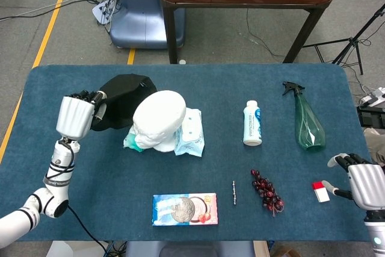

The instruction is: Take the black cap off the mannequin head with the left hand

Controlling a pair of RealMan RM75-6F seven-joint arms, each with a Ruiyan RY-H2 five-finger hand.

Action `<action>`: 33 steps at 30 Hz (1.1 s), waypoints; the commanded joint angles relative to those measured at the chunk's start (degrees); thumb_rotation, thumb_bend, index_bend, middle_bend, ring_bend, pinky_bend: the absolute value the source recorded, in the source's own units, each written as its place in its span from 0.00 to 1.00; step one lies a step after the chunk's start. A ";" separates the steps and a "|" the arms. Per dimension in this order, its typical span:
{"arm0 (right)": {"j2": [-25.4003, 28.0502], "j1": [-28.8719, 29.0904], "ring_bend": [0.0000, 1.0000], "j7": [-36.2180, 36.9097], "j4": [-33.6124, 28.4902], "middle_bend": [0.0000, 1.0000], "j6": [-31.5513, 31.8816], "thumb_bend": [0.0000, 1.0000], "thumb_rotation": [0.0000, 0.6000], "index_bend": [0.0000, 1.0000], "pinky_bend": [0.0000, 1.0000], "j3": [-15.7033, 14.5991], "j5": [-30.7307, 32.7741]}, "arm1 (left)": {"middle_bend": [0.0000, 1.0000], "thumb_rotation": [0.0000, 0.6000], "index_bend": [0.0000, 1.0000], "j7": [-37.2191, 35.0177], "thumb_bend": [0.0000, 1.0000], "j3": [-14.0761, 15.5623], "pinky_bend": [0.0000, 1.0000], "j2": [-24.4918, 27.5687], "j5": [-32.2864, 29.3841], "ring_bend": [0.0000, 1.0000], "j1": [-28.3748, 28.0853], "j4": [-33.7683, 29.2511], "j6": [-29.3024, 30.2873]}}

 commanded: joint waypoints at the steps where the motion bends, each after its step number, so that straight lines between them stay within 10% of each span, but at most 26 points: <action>1: -0.03 -0.01 0.40 -0.06 -0.01 0.48 0.01 0.05 1.00 0.49 0.56 -0.03 -0.04 | 0.70 1.00 0.52 -0.03 0.57 0.79 0.87 0.48 0.63 0.67 -0.11 4.29 1.10; 17: -0.30 0.11 0.40 -0.71 0.02 0.48 -0.25 0.05 1.00 0.49 0.56 -0.04 0.20 | 0.69 1.00 0.56 -8.76 0.56 11.07 0.87 -7.27 4.74 0.64 5.56 26.25 5.61; 24: -0.39 0.16 0.40 -0.87 0.06 0.48 -0.36 0.05 1.00 0.49 0.56 -0.15 0.09 | 0.65 1.00 0.56 -9.11 0.56 17.82 0.85 -6.33 9.14 0.60 9.54 23.48 7.62; 33: -0.59 0.28 0.40 -1.34 0.11 0.48 -0.63 0.05 1.00 0.49 0.56 -0.19 0.22 | 0.56 1.00 0.32 -4.08 0.51 23.63 0.84 0.76 13.48 0.54 11.57 9.38 5.99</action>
